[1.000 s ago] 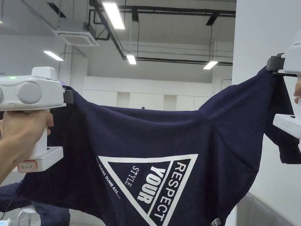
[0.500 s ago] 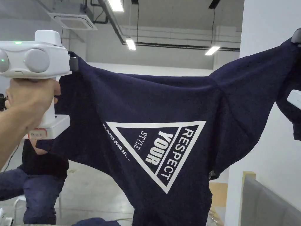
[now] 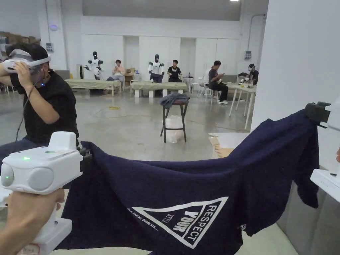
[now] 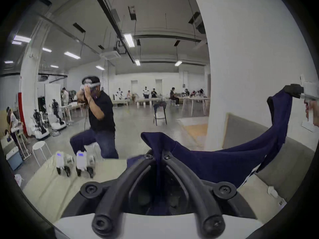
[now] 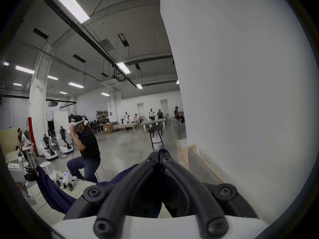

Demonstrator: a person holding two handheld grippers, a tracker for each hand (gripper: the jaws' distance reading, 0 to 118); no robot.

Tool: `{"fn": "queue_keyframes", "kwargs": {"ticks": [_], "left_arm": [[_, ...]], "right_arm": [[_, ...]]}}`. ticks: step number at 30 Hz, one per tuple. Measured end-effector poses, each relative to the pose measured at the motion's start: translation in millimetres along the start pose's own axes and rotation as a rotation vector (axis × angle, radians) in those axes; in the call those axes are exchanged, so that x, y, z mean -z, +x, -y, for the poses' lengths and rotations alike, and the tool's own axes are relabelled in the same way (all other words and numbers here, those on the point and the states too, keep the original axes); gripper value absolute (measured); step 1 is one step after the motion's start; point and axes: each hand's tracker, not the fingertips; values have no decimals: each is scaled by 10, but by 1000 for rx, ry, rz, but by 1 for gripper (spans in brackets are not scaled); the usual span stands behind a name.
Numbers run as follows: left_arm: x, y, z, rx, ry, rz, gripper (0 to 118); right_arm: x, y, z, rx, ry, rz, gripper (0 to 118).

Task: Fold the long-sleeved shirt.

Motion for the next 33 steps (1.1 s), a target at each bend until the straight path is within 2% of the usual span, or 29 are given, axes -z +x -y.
{"fn": "queue_keyframes", "kwargs": {"ticks": [3,5,6,8,9,10,12,14,16,17,18,19,21,22,24,26,27,30,31,32,33], "left_arm": [[-337,22,480,-13,-35,25,9],[-597,48,753,-18,-81,65,9],[-756,58,911,-39,-59,74,9],[-1029,89,1174,-17,-116,113,9],[-1199,117,1342,-19,-93,101,9],[-1340,151,1491,2,-137,139,9],[-1592,163,1837,30,-158,160,9],[-1821,232,2147,87,-254,220,9],[-2108,260,2487,51,-289,243,9],[-2217,257,2632,36,-331,280,9],[-2331,263,2787,29,-364,285,9],[-2451,301,2940,38,-417,301,9],[-2598,345,3175,98,-530,375,9],[-2679,388,3294,139,-557,368,9],[-2750,464,3509,153,-666,402,9],[-2709,492,3707,175,-746,400,9],[-2700,495,3784,173,-729,360,9],[-2650,385,3772,16,-717,334,12],[-2671,364,3746,11,-682,304,25],[-2683,333,3704,-8,-674,303,46],[-2706,305,3643,-11,-673,288,79]], "right_arm": [[-350,141,328,22,-30,-13,0],[-663,224,570,-13,-63,-12,0],[-833,237,682,-80,-96,-13,0],[-1149,313,929,-89,-137,-31,0],[-1321,339,1070,-131,-174,-21,0],[-1510,377,1235,-124,-177,-26,0],[-1820,435,1538,-196,-271,-17,0],[-2131,520,1906,-186,-347,-49,0],[-2465,565,2285,-208,-424,-17,0],[-2595,598,2454,-208,-479,-61,0],[-2729,624,2612,-227,-524,-58,0],[-2855,642,2786,-231,-564,-10,0],[-3019,712,3063,-190,-653,-56,0],[-3096,724,3192,-176,-673,-13,0],[-3149,723,3422,-198,-752,-51,0],[-3110,793,3697,-202,-824,-19,0],[-3095,793,3817,-227,-844,-33,0],[-3088,762,4017,-204,-878,-34,1],[-3082,765,4054,-175,-907,-46,23],[-3078,752,4055,-194,-909,-33,61],[-3098,721,4017,-229,-888,-17,87]]}}
